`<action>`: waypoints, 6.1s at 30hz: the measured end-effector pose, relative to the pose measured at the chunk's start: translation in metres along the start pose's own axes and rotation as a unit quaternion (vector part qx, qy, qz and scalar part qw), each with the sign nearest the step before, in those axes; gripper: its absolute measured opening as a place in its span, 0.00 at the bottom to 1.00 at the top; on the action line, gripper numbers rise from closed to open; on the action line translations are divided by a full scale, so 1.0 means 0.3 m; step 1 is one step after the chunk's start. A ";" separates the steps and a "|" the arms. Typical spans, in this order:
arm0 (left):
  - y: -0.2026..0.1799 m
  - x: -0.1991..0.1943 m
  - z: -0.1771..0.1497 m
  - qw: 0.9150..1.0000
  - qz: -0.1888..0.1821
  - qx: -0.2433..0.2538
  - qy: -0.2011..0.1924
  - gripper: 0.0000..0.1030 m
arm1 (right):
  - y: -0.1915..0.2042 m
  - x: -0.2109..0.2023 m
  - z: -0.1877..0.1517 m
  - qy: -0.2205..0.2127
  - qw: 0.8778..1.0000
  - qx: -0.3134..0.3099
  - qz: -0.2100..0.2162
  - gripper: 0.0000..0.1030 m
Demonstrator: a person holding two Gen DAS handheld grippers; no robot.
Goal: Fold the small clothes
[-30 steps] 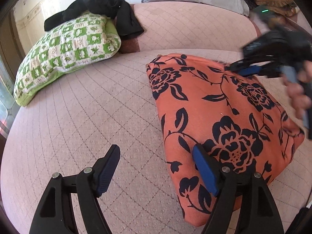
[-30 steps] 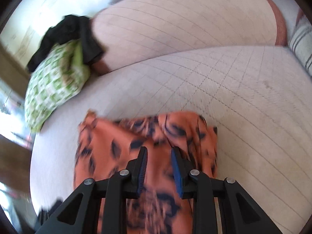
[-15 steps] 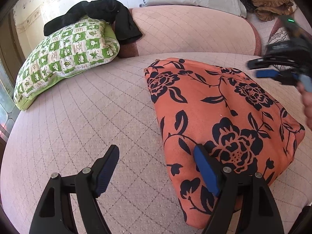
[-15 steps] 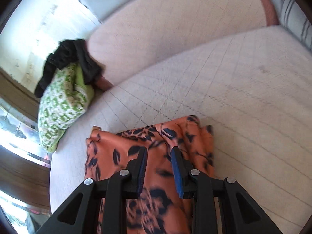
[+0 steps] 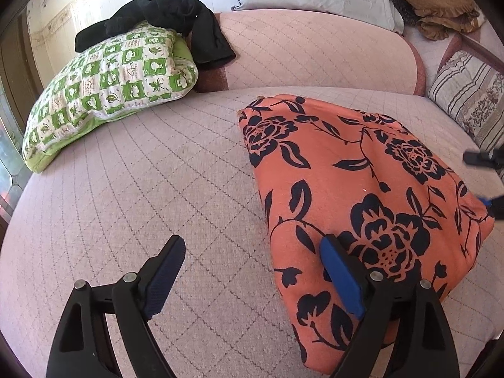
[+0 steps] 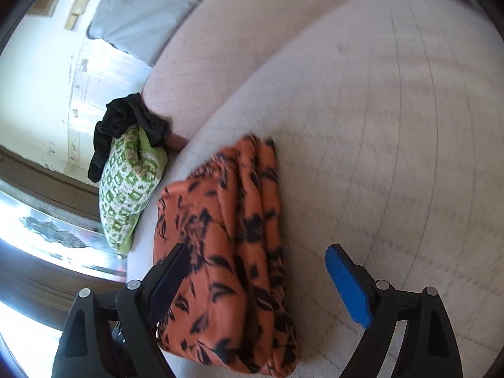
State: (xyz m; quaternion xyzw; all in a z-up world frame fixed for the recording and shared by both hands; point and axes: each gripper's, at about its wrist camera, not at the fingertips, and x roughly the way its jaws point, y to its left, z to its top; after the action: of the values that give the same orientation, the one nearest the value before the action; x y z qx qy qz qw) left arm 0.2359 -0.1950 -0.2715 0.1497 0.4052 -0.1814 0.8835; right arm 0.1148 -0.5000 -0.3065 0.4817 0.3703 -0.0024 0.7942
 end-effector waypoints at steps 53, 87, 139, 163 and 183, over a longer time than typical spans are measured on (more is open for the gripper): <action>-0.021 0.156 0.073 0.969 -0.232 -0.071 0.056 0.85 | 0.079 0.244 -0.137 -0.024 0.989 -0.120 0.087 0.65; 0.157 -0.160 -0.036 0.972 -0.221 -0.084 0.012 0.44 | 0.398 0.100 -0.358 -0.003 0.985 -0.167 0.043 0.58; 0.233 -0.419 -0.496 0.996 0.019 -0.089 0.018 0.87 | 0.548 -0.022 -0.772 0.015 0.969 -0.242 -0.046 0.53; 0.195 -0.734 -0.382 0.992 0.082 -0.073 -0.068 0.87 | 0.632 -0.361 -0.788 -0.095 0.947 -0.271 -0.144 0.58; 0.258 -1.062 -0.316 0.978 0.110 -0.098 -0.148 0.87 | 0.721 -0.431 -0.826 -0.136 0.933 -0.306 -0.133 0.58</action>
State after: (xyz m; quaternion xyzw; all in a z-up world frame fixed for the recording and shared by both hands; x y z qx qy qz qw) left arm 0.0145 -0.0238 -0.0764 0.0779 0.2668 -0.0626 0.9586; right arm -0.0463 -0.2396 -0.1298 0.1567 0.3023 -0.0603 0.9383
